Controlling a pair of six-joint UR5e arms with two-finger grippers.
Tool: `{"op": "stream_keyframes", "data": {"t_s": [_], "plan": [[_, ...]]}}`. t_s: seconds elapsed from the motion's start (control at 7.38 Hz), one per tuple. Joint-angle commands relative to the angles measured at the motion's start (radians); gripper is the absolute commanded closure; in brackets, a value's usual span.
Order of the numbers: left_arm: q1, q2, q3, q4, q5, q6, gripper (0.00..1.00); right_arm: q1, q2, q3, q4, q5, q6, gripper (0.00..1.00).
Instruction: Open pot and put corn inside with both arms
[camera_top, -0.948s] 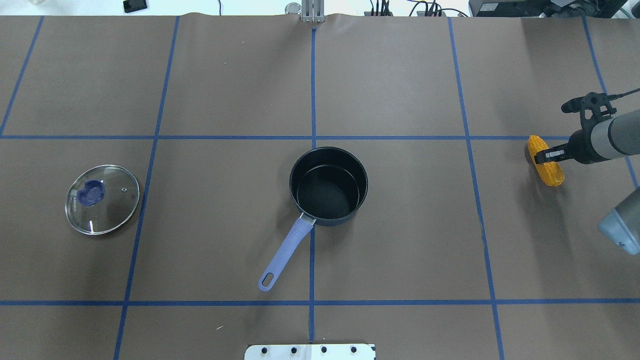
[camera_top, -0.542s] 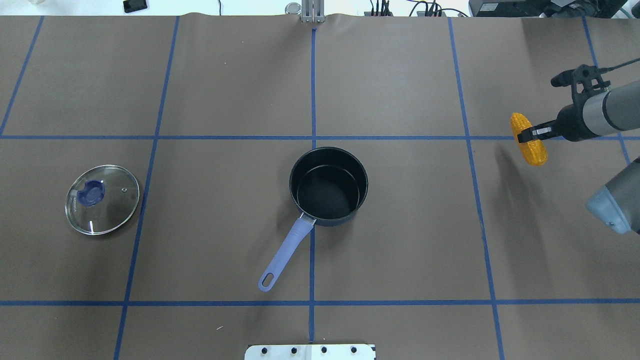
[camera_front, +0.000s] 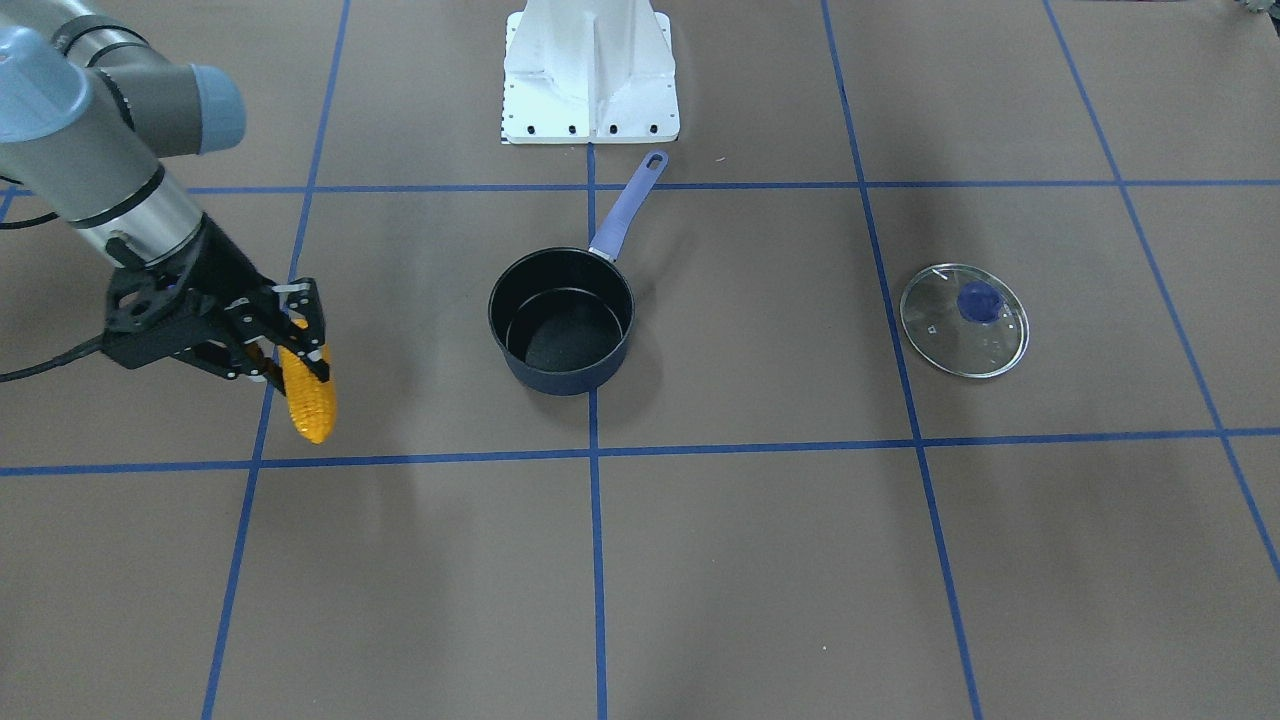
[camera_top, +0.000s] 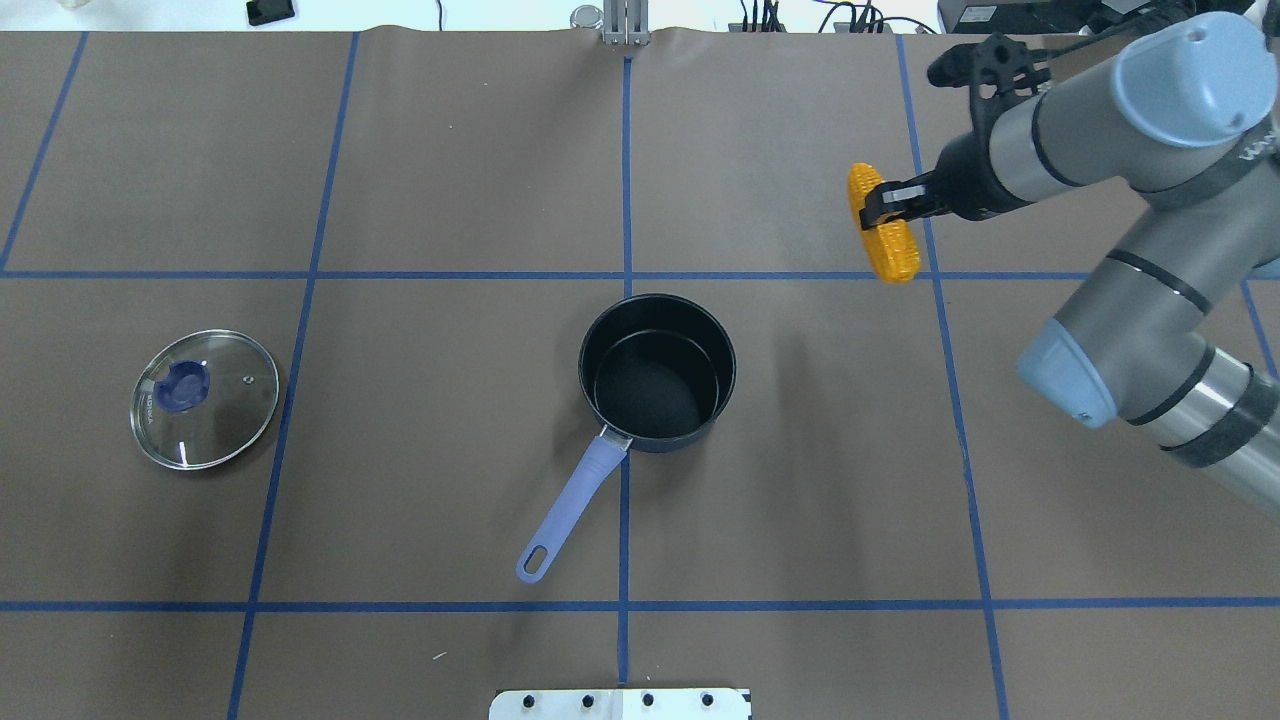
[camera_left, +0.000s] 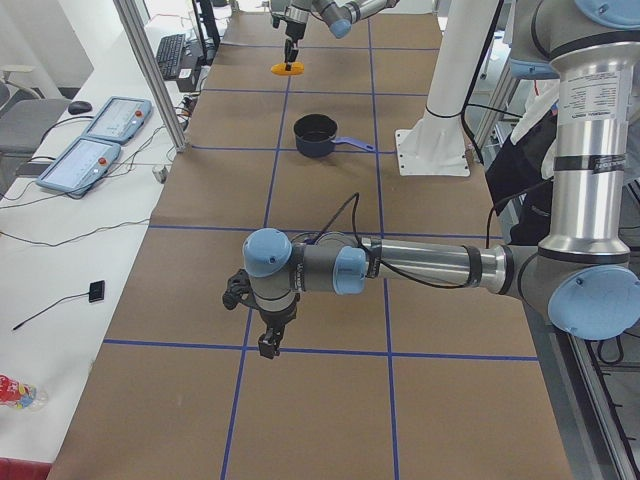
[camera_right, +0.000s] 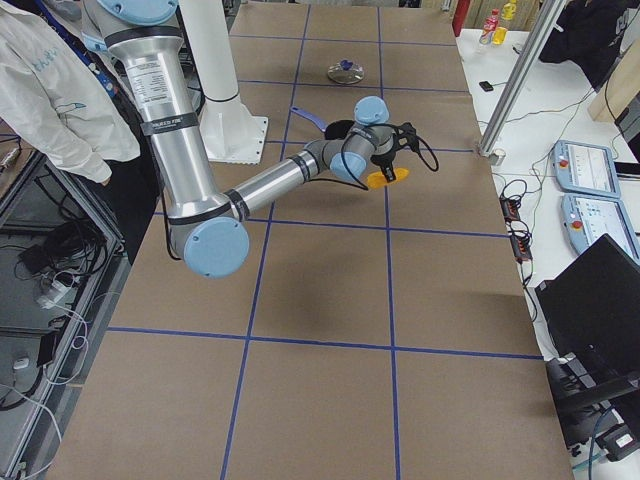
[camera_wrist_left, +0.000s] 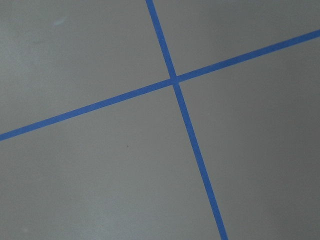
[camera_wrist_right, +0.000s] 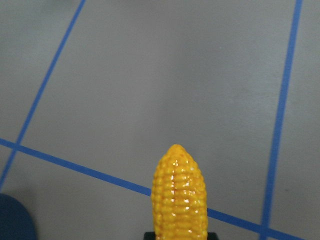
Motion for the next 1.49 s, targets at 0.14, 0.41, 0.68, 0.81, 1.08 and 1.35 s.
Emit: {"op": "stream_keyframes", "data": {"t_s": [0.14, 0.41, 0.68, 0.81, 1.08, 1.35], "plan": [[-0.001, 0.014, -0.024, 0.002, -0.010, -0.003, 0.02, -0.264, 0.188, 0.042, -0.301, -0.288, 0.260, 1.00], [-0.001, 0.014, -0.024, 0.002, -0.025, -0.021, 0.02, -0.387, 0.300, -0.028, -0.404, -0.423, 0.455, 1.00], [0.001, 0.014, -0.021, 0.002, -0.025, -0.021, 0.02, -0.424, 0.345, -0.105, -0.404, -0.458, 0.476, 0.60], [0.001, 0.014, -0.021, 0.002, -0.024, -0.021, 0.02, -0.430, 0.337, -0.110, -0.404, -0.511, 0.476, 0.26], [0.001, 0.014, -0.021, 0.002, -0.025, -0.021, 0.02, -0.430, 0.334, -0.107, -0.404, -0.533, 0.473, 0.00], [0.001, 0.014, -0.010, 0.003, -0.022, -0.023, 0.02, -0.388, 0.330, -0.082, -0.407, -0.501, 0.417, 0.00]]}}
